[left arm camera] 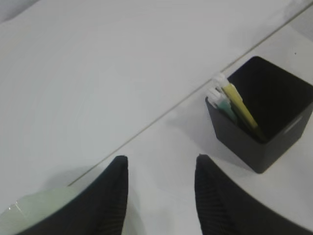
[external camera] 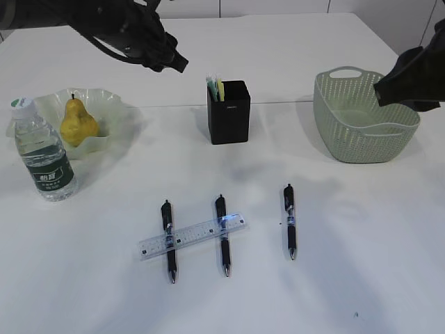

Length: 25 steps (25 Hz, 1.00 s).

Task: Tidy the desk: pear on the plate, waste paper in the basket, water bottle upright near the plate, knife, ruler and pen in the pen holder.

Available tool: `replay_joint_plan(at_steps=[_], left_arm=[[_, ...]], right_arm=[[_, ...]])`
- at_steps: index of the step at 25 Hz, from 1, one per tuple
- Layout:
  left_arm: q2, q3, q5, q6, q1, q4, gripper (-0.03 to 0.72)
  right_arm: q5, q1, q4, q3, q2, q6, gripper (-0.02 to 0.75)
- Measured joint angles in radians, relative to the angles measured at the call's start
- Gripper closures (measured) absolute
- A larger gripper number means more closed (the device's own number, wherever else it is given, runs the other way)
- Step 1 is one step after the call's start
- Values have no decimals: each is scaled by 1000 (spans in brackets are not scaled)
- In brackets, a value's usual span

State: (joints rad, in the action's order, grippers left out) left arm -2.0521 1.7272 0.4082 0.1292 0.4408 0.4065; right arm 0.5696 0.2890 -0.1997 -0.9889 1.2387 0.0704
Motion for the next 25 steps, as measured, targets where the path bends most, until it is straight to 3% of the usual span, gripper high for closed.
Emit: replay_joint_plan(at_steps=[11, 19, 25], left_arm=[[57, 0, 263, -222, 0, -276, 416], [155, 0, 466, -223, -29, -437, 417], [200, 0, 664, -145, -78, -458, 417]], right_arm=[[13, 0, 0, 0, 0, -2, 496], [145, 0, 0, 0, 0, -92, 496], [201, 24, 64, -8, 0, -212, 496]])
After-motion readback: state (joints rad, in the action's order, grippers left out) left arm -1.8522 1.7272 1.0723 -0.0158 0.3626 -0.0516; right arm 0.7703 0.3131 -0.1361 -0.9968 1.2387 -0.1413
